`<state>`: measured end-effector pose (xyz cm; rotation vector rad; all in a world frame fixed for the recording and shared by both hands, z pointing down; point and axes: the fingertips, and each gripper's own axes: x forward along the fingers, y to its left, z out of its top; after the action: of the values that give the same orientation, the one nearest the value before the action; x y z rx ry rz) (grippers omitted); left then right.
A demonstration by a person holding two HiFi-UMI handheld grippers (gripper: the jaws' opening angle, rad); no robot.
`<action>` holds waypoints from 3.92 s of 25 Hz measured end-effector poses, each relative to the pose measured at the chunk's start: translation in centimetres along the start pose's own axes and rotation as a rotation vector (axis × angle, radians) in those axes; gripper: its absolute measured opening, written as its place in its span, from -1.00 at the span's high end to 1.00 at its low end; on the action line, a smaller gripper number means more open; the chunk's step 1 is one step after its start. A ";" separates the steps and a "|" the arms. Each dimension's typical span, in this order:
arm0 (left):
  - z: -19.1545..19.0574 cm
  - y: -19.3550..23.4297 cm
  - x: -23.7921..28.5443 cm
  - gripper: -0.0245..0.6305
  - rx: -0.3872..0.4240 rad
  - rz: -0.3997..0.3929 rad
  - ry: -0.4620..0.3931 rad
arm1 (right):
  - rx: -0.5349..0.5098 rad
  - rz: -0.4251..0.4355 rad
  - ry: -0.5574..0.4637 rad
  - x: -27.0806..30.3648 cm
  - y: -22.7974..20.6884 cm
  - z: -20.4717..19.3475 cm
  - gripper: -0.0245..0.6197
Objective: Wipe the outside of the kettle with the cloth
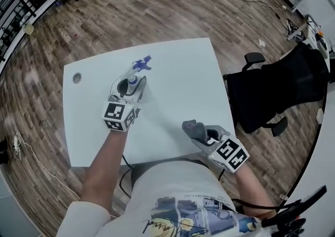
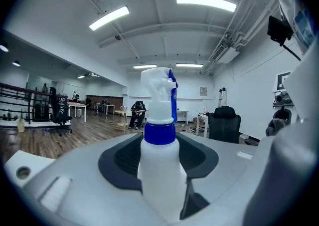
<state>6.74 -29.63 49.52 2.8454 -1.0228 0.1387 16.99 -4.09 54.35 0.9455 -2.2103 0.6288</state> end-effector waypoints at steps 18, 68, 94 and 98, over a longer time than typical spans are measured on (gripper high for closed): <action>-1.1 -0.9 -0.5 0.17 0.052 -0.006 0.047 | -0.004 0.041 -0.038 0.6 0.9 0.5 0.52; 1.9 -12.2 -35.2 0.92 -0.054 -0.494 0.292 | -0.082 -0.095 -0.253 3.3 21.2 10.6 0.52; 1.1 -11.8 -46.9 0.92 -0.075 -0.436 0.283 | -0.143 -0.051 -0.243 3.4 34.0 9.7 0.53; 0.6 -11.5 -48.1 0.92 -0.086 -0.430 0.278 | -0.147 -0.051 -0.233 3.9 35.1 9.4 0.53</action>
<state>-22.82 9.29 42.06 2.7845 -0.3468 0.4203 -15.23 10.15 44.82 1.0387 -2.3897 0.3409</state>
